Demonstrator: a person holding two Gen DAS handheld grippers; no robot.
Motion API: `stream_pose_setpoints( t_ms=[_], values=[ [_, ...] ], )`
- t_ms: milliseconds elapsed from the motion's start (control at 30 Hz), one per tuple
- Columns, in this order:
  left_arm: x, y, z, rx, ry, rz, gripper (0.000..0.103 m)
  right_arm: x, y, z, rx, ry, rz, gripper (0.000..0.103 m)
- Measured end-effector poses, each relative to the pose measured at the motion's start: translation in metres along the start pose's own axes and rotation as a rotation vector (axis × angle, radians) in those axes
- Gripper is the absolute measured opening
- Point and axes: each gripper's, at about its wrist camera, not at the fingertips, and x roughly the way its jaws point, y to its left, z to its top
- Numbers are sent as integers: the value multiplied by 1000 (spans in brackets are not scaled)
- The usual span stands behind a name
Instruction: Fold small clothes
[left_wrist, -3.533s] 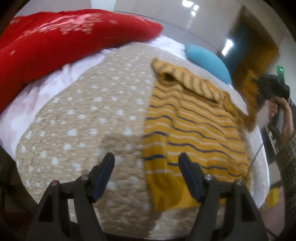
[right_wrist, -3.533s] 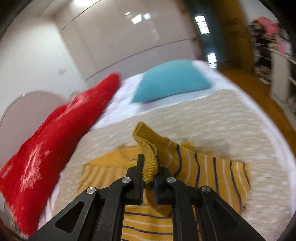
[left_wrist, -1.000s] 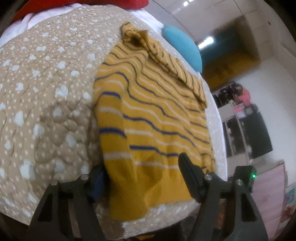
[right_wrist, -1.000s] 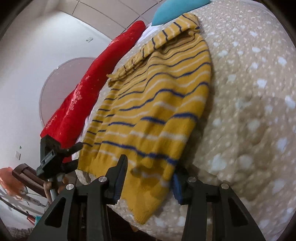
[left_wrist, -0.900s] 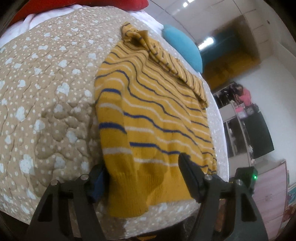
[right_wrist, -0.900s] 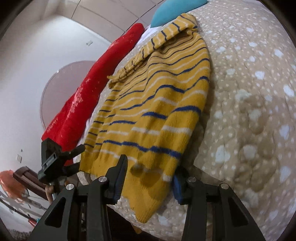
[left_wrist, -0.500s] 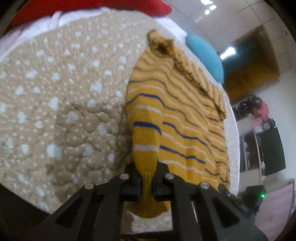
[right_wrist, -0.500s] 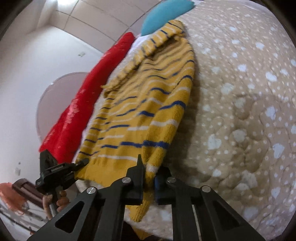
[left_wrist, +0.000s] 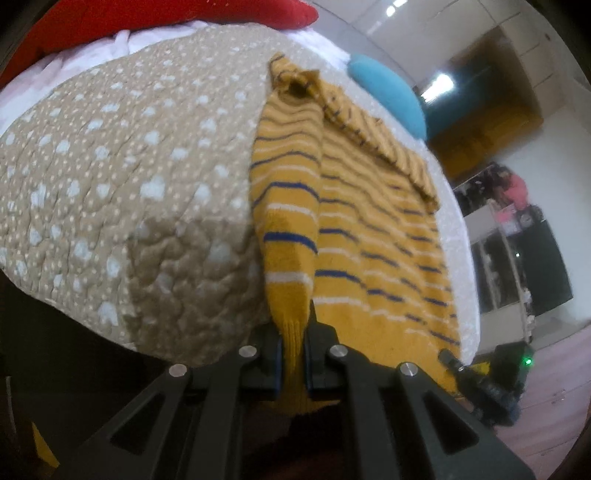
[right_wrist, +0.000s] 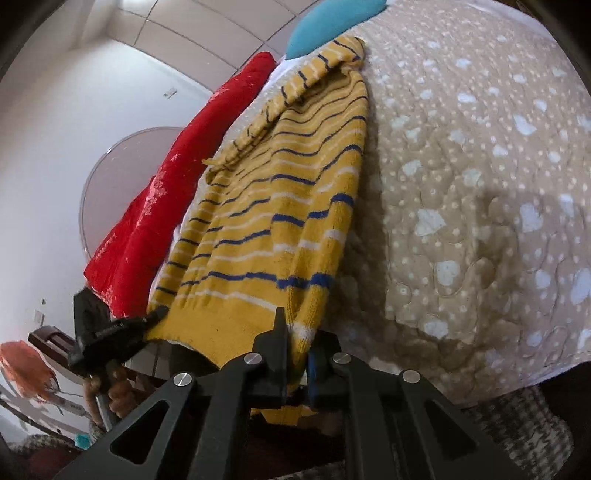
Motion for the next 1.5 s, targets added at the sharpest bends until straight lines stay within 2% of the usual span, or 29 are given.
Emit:
stream_pose_setpoints(
  t_ms=[200,500,767,1000,1200,1500],
  values=[
    [-13,-22,26,76,-56,0,8,0,20,23,-73,-18,-6,9],
    [-11,-48,59,137,-90,27,8,10,39,71,-75,-79,18,9],
    [-4,-53,103,97,-113,-21,9,13,50,109,-106,-102,17,9],
    [6,-66,139,106,-120,-29,9,13,67,141,-145,-128,6,9],
    [4,-82,161,148,-151,-20,9,15,76,169,-166,-146,-10,9],
    [15,-92,200,180,-176,31,9,33,88,215,-179,-168,-44,9]
  ],
)
